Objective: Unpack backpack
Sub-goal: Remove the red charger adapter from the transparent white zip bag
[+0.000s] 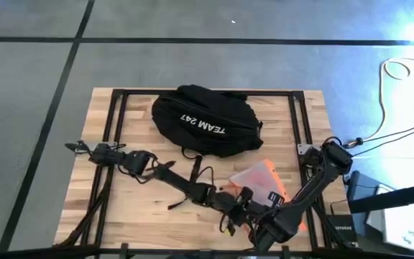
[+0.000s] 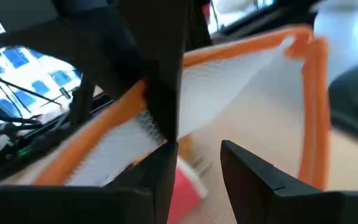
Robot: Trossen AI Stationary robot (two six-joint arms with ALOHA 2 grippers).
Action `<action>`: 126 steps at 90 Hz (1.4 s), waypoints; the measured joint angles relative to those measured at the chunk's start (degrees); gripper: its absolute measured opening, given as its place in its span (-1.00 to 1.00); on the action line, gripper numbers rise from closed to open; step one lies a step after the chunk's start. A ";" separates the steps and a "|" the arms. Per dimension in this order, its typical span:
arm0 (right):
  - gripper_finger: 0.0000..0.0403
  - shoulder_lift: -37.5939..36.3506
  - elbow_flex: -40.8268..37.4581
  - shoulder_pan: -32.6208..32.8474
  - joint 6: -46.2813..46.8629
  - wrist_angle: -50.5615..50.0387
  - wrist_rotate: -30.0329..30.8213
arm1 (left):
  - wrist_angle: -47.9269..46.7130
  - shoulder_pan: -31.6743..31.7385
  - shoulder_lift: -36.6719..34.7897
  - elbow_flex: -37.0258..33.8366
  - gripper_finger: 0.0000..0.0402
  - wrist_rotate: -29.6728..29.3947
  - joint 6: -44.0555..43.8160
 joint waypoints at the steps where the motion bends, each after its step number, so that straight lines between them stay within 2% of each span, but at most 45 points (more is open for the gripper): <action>1: -0.99 -0.01 0.01 0.01 0.00 0.03 0.02 | 0.14 -0.02 0.09 0.00 -0.44 0.05 -0.25; 9: -0.99 0.03 -0.01 0.06 -0.02 0.21 0.09 | 1.16 -0.17 0.51 0.00 -0.44 -1.71 -1.22; 16: -0.99 0.03 -0.01 0.00 -0.02 0.23 0.11 | 3.09 -0.17 1.20 0.07 -0.44 -3.71 -5.78; 29: -0.99 0.08 -0.03 0.02 -0.02 0.56 0.49 | 3.24 0.51 1.91 0.65 -0.46 -2.33 -10.84; 65: -0.99 0.14 -0.03 -1.48 -0.13 1.67 2.94 | 3.17 1.67 2.23 0.71 -0.81 -2.20 -17.22; 87: -0.99 0.14 -0.06 -2.47 -1.53 3.28 4.59 | 1.57 1.70 2.23 0.72 -0.98 -6.08 -18.63; 100: -0.99 0.14 -0.06 -2.38 -1.57 3.25 5.09 | 1.47 1.75 2.23 0.72 -0.99 -7.74 -19.65; 106: -0.99 0.14 -0.06 -2.38 -1.55 4.35 5.17 | 0.05 1.71 2.23 0.74 -0.99 -9.56 -18.98; 126: -1.00 0.14 -0.01 -1.92 -1.55 4.85 4.89 | -0.36 1.04 2.23 0.74 -0.99 -9.65 -12.73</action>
